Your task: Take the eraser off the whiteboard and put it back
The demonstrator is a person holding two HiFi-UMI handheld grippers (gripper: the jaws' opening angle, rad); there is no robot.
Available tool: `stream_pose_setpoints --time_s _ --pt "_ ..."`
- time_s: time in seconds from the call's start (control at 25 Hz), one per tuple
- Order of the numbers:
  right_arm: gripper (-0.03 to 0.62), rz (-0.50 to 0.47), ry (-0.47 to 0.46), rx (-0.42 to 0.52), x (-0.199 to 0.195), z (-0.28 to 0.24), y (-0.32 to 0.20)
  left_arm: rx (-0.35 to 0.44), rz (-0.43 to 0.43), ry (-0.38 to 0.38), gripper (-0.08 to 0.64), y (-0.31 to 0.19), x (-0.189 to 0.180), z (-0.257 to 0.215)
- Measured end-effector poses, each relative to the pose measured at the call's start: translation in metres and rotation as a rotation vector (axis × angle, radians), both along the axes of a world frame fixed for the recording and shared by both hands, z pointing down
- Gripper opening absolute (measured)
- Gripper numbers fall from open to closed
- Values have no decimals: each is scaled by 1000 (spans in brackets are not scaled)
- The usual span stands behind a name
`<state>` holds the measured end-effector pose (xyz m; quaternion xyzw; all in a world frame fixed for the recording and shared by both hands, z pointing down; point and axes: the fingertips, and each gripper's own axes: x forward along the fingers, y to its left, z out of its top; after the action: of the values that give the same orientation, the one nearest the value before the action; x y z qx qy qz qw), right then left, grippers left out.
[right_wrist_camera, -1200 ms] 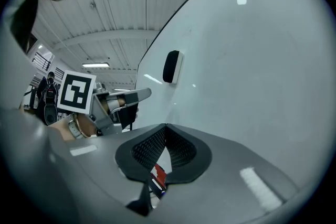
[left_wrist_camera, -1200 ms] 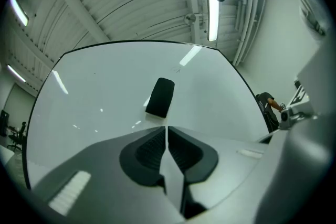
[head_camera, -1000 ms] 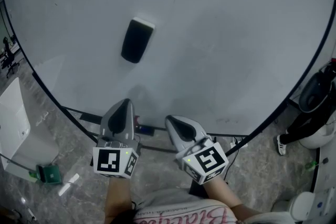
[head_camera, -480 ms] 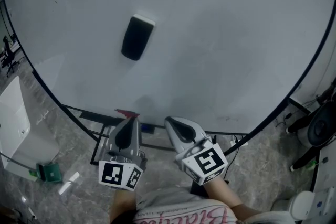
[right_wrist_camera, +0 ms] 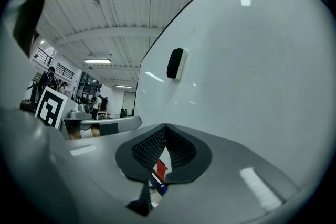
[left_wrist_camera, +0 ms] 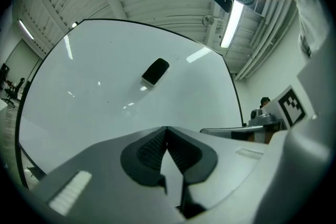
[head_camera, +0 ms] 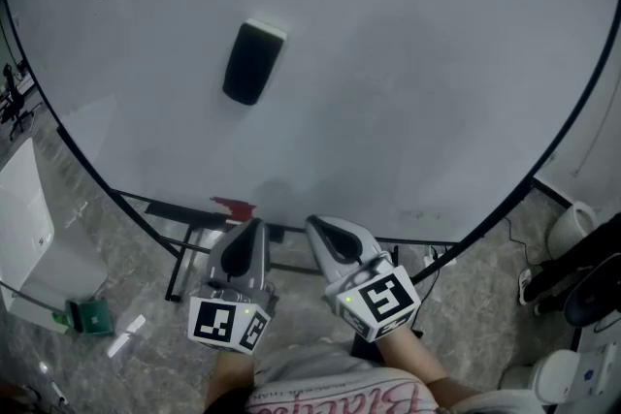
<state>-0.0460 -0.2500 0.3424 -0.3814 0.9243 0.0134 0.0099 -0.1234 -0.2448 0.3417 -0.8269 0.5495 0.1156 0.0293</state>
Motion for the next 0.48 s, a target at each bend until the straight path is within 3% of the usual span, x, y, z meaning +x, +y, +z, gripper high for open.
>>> stream_pose_setpoints --time_s 0.48 --pt "0 19 17 -21 -2 5 -3 -2 18 -30 0 0 5 3"
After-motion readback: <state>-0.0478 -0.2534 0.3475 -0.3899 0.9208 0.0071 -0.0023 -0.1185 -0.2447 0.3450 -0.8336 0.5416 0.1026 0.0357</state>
